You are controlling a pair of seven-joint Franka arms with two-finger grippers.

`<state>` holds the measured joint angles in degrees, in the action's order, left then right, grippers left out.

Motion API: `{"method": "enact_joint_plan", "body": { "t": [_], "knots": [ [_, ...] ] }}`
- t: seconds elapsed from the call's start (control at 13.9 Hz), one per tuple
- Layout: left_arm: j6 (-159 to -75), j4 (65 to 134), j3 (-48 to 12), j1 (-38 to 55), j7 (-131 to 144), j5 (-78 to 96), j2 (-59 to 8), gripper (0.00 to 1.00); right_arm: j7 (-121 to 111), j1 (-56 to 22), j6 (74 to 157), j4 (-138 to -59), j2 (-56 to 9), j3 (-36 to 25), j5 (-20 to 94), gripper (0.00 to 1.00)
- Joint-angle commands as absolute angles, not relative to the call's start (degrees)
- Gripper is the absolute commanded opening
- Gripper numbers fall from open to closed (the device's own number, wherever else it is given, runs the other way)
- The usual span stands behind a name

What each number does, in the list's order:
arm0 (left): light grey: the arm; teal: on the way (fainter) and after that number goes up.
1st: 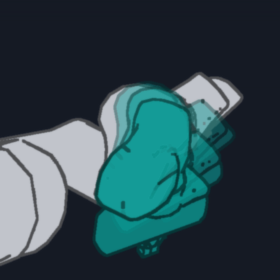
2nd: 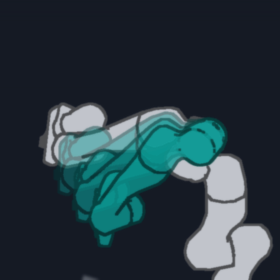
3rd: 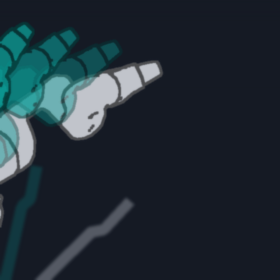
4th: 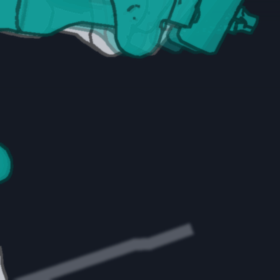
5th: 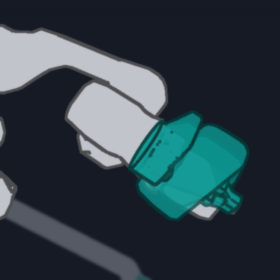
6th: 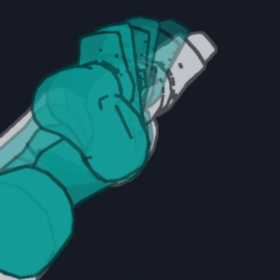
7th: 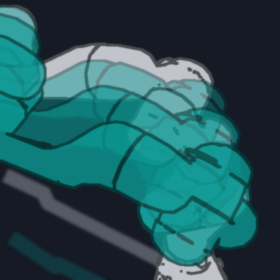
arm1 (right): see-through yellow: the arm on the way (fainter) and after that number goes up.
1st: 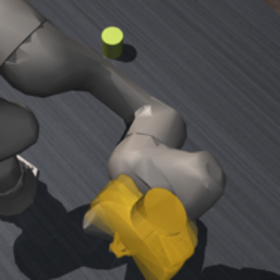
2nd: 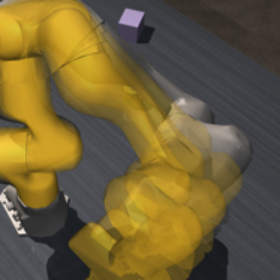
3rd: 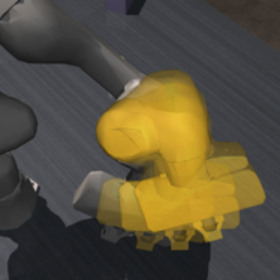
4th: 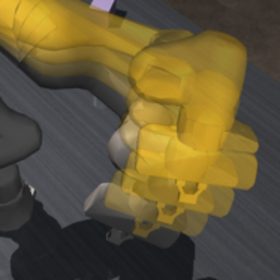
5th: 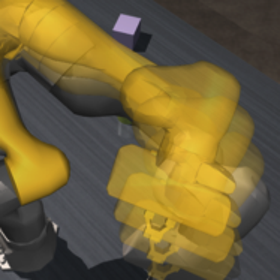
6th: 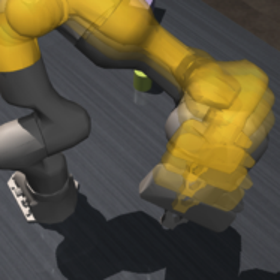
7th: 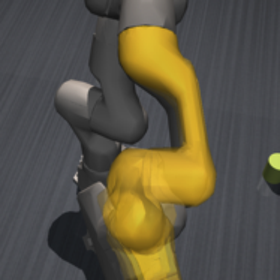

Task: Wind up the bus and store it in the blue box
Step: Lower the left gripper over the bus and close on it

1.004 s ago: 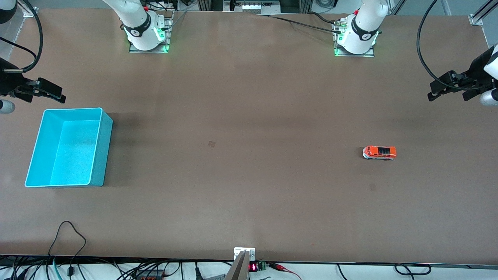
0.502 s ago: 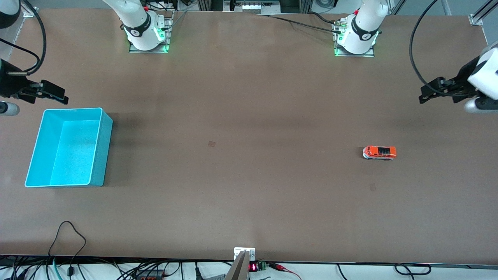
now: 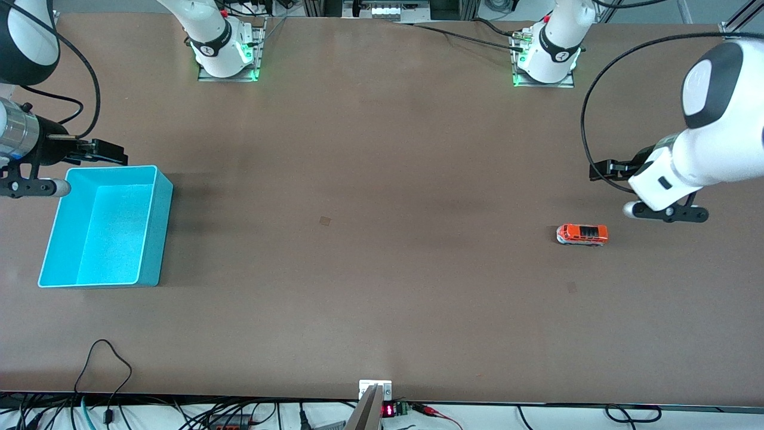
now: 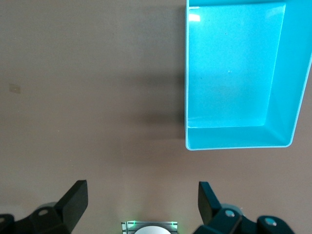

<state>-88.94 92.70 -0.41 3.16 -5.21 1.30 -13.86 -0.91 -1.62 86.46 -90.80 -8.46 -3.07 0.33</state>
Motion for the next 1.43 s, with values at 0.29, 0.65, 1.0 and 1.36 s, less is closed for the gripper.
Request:
{"method": "enact_joint_plan", "body": {
  "t": [0.29, 0.65, 1.0, 1.36],
  "knots": [
    [-99.21, 101.85, -0.26, 0.79, -28.37, 1.58, -16.0, 1.0, -1.41, -1.05, 85.25, -90.79, -7.82, -2.99, 1.41, 1.0],
    [-112.47, 108.01, -0.09, 0.09, -55.67, 1.06, -17.84, 1.0, -1.58, -0.97, 85.08, -90.79, -8.0, -3.16, 1.41, 1.0],
    [-128.91, 116.7, -0.18, -1.58, -76.34, 1.14, -18.9, 1.0, -2.02, -1.14, 84.73, -90.79, -8.26, -3.08, 1.49, 1.0],
    [-136.48, 118.65, -0.26, -2.37, -87.87, 1.14, -19.68, 1.0, -2.02, -1.32, 84.81, -90.7, -8.35, -2.99, 1.49, 1.0]
  ]
}}
